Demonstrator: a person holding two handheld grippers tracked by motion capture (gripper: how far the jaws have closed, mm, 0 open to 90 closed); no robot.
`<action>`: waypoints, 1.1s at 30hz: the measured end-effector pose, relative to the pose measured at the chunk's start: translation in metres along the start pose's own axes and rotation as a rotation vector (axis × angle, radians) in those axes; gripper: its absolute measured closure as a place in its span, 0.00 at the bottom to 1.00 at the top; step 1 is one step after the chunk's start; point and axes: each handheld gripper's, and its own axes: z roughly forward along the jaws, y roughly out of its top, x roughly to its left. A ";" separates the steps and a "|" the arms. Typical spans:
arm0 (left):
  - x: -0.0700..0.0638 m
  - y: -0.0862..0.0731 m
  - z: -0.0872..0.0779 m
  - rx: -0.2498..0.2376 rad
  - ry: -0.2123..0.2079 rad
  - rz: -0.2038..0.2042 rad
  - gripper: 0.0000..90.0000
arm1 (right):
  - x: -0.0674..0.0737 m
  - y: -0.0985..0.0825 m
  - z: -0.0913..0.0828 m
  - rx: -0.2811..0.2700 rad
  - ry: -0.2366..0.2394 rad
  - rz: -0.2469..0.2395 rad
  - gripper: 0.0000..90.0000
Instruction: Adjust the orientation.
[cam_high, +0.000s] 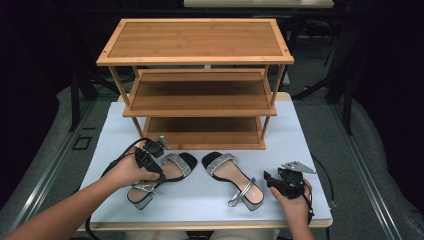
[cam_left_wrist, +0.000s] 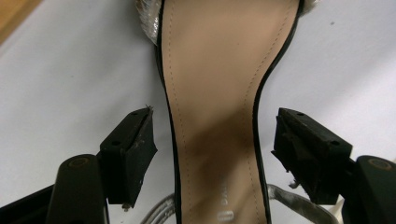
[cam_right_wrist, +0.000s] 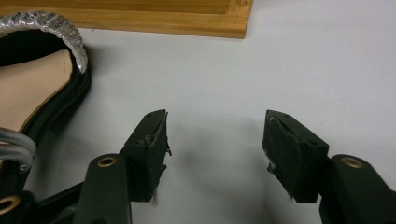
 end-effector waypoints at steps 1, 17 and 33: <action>0.000 0.001 0.002 0.008 0.003 0.001 0.32 | 0.000 0.000 0.000 0.000 -0.001 0.000 0.44; -0.001 0.003 0.022 0.064 0.004 0.018 0.34 | 0.000 0.000 0.001 0.003 0.009 0.000 0.44; -0.002 0.003 0.026 0.077 0.017 0.003 0.44 | 0.000 0.000 0.001 0.004 0.012 0.000 0.44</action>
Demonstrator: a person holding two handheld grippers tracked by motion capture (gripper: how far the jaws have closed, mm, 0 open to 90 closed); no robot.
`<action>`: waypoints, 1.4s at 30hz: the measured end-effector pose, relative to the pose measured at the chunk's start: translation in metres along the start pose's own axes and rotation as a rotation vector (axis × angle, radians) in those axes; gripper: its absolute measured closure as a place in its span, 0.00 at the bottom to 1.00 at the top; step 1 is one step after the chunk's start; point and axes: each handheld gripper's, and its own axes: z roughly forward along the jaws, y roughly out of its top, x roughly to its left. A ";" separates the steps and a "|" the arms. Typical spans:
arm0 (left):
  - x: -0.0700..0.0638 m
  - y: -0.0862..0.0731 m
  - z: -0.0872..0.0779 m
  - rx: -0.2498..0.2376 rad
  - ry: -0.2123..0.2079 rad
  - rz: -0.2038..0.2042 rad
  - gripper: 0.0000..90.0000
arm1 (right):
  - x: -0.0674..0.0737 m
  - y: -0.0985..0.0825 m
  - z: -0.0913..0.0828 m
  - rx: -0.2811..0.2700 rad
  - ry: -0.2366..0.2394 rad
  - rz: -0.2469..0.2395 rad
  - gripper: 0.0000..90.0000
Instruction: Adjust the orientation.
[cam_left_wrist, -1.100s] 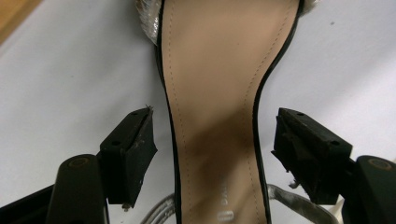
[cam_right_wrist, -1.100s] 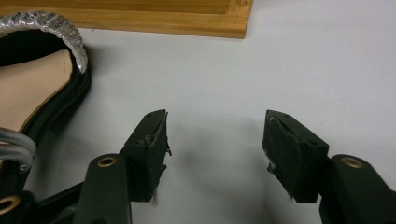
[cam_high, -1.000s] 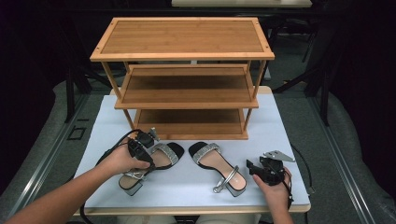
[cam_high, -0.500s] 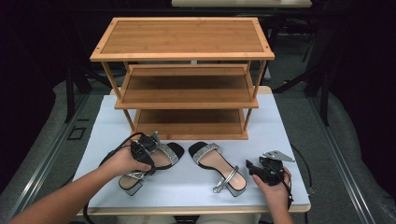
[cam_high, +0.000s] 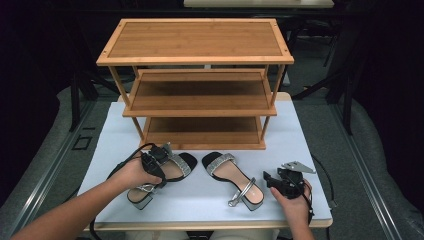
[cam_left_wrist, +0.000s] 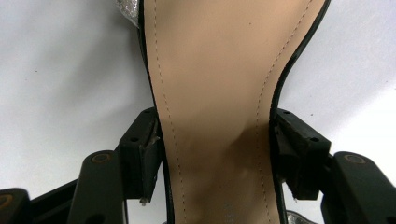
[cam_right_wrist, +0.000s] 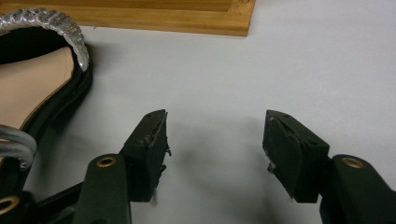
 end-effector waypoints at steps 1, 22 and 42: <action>0.000 0.000 0.000 0.000 0.000 0.000 0.44 | 0.000 0.000 0.000 0.000 0.000 0.000 0.44; 0.012 0.003 -0.017 -0.019 0.011 -0.071 0.46 | -0.001 0.000 0.000 0.003 0.001 0.000 0.44; 0.037 0.032 -0.012 -0.106 0.037 -0.166 0.46 | -0.002 -0.001 0.000 0.005 0.002 0.003 0.44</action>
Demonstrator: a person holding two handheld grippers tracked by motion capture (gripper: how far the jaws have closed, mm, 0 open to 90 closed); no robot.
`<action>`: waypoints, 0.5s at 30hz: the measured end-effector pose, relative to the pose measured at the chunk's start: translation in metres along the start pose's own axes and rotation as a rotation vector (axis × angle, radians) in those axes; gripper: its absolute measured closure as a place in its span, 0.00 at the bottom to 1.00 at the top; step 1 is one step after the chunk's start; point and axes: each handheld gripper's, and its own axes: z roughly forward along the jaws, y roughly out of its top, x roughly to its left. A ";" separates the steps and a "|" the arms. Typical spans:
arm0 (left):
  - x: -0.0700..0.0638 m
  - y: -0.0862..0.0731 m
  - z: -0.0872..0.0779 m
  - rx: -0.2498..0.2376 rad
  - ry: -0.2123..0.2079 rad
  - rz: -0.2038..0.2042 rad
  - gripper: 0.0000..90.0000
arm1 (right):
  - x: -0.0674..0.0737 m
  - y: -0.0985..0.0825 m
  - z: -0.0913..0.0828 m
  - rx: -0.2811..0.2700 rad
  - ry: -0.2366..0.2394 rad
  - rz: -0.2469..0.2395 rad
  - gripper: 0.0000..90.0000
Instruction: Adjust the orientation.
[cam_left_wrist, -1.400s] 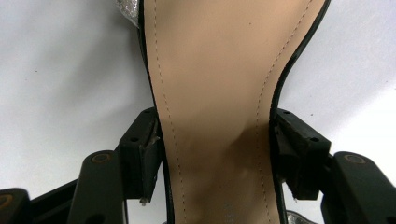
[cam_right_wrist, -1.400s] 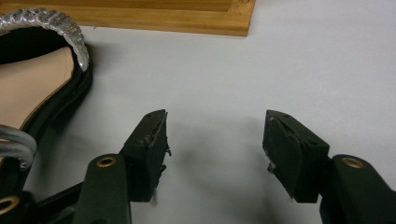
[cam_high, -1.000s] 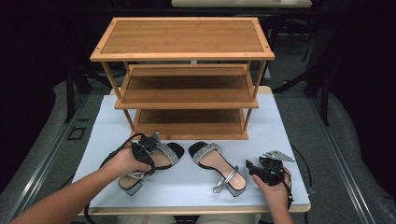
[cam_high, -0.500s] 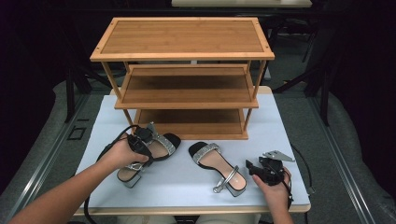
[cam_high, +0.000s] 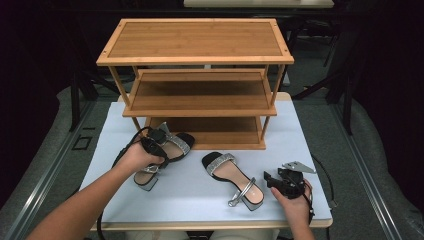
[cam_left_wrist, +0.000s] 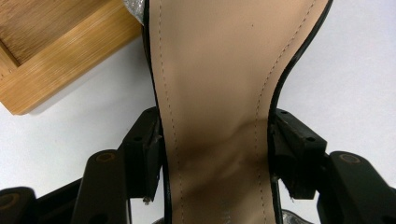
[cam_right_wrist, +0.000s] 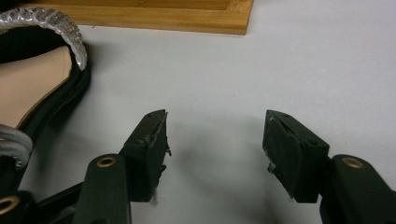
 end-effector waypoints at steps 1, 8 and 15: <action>0.000 0.000 0.000 0.000 0.000 0.000 0.46 | 0.000 0.000 0.000 0.001 0.001 0.000 0.44; 0.002 -0.001 0.004 -0.001 -0.001 -0.008 0.45 | 0.001 0.000 0.000 0.001 0.004 -0.004 0.44; 0.006 -0.004 -0.009 -0.012 -0.041 -0.039 0.44 | 0.000 0.000 0.000 0.005 0.003 -0.005 0.44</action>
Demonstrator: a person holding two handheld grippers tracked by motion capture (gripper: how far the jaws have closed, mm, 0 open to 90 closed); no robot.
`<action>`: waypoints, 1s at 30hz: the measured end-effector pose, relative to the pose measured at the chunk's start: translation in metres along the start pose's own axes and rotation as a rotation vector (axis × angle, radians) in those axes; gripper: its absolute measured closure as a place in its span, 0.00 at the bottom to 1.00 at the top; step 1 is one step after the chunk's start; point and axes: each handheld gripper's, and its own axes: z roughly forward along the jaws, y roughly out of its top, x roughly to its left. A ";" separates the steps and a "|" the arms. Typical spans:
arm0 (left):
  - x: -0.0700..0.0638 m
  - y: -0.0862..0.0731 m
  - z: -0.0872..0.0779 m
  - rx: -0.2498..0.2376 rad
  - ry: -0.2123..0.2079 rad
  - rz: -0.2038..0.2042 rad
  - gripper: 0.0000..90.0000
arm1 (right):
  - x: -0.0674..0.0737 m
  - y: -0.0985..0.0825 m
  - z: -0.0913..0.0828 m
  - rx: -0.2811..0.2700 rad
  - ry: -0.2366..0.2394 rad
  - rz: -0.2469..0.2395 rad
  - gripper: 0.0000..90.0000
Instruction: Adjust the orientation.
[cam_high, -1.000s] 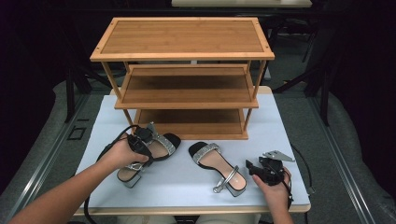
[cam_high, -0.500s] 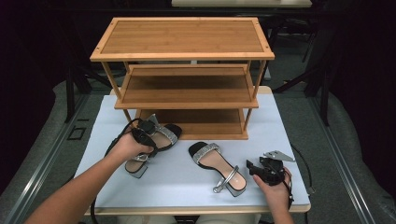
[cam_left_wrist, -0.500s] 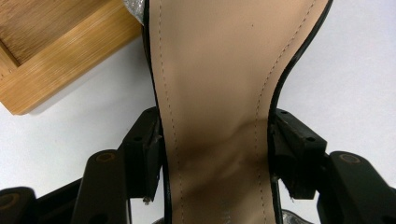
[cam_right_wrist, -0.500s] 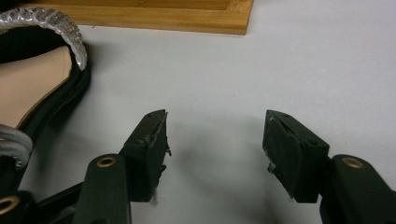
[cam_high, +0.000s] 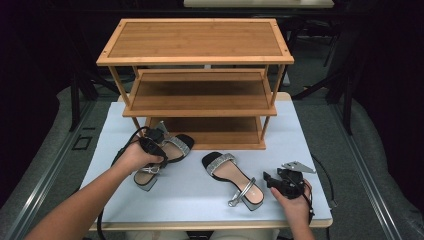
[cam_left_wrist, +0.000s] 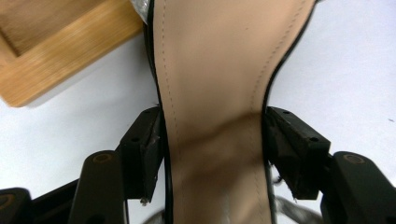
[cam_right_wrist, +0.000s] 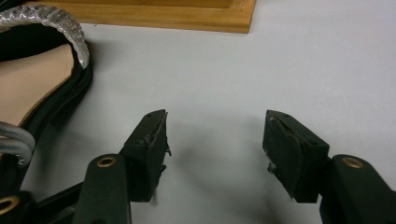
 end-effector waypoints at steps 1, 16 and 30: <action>0.001 -0.002 -0.005 -0.016 -0.009 -0.002 0.44 | 0.000 0.000 0.000 0.000 0.001 0.001 0.44; 0.016 -0.076 -0.100 -0.210 -0.079 0.065 0.50 | 0.001 0.000 0.000 -0.004 0.000 0.004 0.44; 0.024 -0.128 -0.042 -0.155 -0.094 0.101 0.58 | 0.003 0.000 0.000 -0.004 -0.002 0.001 0.44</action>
